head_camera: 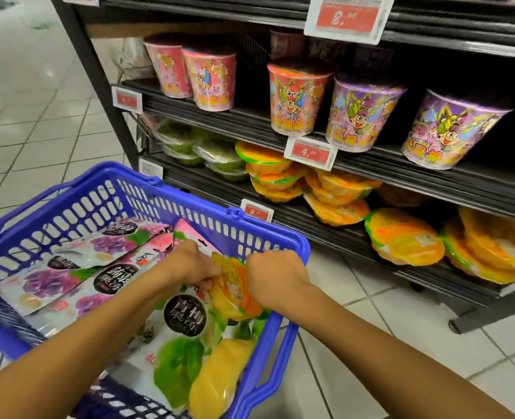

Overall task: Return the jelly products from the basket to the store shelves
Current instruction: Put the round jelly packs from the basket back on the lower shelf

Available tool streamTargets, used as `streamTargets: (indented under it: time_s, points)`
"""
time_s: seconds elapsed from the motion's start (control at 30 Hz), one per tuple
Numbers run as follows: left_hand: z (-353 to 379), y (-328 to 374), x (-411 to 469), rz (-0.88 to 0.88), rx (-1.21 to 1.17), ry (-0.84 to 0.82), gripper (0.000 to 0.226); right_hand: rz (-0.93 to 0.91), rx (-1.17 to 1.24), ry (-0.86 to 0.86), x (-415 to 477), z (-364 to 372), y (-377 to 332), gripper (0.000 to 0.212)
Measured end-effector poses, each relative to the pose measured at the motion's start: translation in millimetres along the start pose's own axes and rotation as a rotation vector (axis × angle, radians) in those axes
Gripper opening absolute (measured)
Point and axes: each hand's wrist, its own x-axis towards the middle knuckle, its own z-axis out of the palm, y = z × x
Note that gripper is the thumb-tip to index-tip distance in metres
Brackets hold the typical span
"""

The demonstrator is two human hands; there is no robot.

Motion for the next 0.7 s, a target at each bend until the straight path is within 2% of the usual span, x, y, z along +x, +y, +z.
streamTargets:
  time_s: [0.07,0.17,0.23,0.27,0.37,0.47,0.53,0.6,0.63,0.7]
  points:
    - [-1.0,-1.0,1.5,-0.017,-0.091,-0.028,0.009,0.003,0.026,0.033,0.3,-0.6,0.7,0.016]
    - [-4.1,-2.2,3.1,-0.066,-0.183,-0.103,0.026,0.015,0.057,0.057,0.0,-2.1,0.3,0.020]
    - [-9.4,-0.3,1.3,-0.077,-0.204,-0.152,0.007,0.007,0.037,0.041,0.5,-2.5,0.3,0.021]
    - [-12.7,-0.9,0.9,-0.082,-0.220,-0.174,0.009,-0.002,0.020,0.025,0.8,-2.4,0.3,0.021]
    - [-28.0,-3.0,-3.9,-0.087,-0.312,-0.194,0.024,0.002,0.050,0.002,1.4,-1.9,-0.1,0.048]
    - [-46.4,-5.3,-7.3,-0.058,-0.401,-0.197,0.023,0.071,0.183,0.061,2.7,-4.7,-0.3,0.061]
    - [-57.7,0.7,-17.3,-0.017,-0.402,-0.210,0.011,0.137,0.366,0.087,2.8,-11.7,1.1,0.060]
    - [-68.5,5.4,-24.3,0.006,-0.414,-0.238,0.037,0.206,0.676,0.125,2.2,-20.0,6.1,0.051]
    - [-71.9,8.3,-26.8,0.020,-0.427,-0.249,0.040,0.236,0.872,0.167,1.3,-23.8,10.2,0.041]
    - [-73.7,15.4,-29.9,0.067,-0.494,-0.274,0.024,0.286,1.261,0.268,-4.1,-30.0,19.7,0.025]
